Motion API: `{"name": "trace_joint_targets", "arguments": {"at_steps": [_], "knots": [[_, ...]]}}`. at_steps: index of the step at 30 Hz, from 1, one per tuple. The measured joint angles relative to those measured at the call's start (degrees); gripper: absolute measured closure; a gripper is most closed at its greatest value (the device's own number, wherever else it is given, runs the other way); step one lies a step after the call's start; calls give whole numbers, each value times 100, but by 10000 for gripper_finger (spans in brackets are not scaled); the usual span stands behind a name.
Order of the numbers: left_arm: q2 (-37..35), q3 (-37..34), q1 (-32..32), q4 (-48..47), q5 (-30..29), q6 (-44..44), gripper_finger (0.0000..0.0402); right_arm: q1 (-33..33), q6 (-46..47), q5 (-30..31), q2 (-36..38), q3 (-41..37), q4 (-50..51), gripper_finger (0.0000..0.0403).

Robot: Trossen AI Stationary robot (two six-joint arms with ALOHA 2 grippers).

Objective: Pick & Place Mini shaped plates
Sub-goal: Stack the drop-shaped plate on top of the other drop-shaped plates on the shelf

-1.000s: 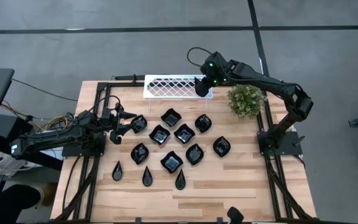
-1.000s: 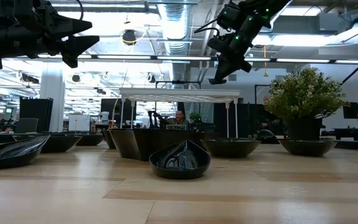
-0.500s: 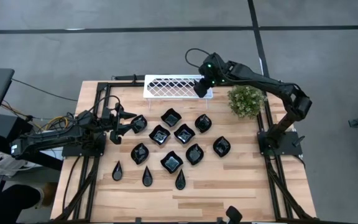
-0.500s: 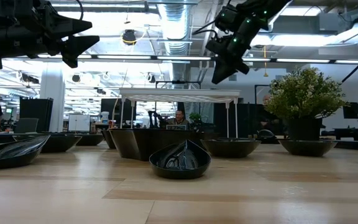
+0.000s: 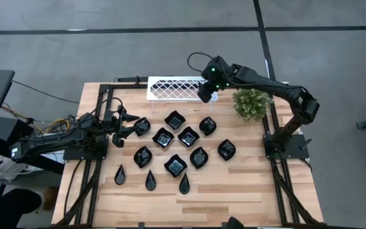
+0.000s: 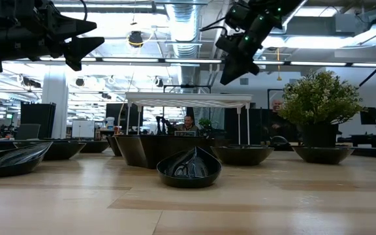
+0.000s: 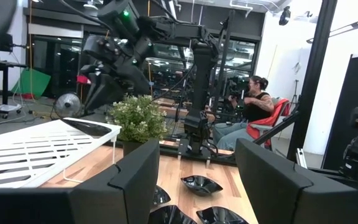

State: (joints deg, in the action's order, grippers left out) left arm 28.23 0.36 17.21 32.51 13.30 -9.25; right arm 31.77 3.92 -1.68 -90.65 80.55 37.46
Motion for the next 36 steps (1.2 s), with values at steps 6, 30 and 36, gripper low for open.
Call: {"name": "trace_joint_targets", "arguments": {"at_steps": [6,30,36], "knots": [[0,0,0,-4,0,0,188,-551,-148,-150,0,0,162,353],[2,0,0,51,6,-18,188,-1539,528,906,1613,-364,1175,353],[1,0,0,57,7,-18,188,-1923,942,1167,3001,-1312,999,353]]}}
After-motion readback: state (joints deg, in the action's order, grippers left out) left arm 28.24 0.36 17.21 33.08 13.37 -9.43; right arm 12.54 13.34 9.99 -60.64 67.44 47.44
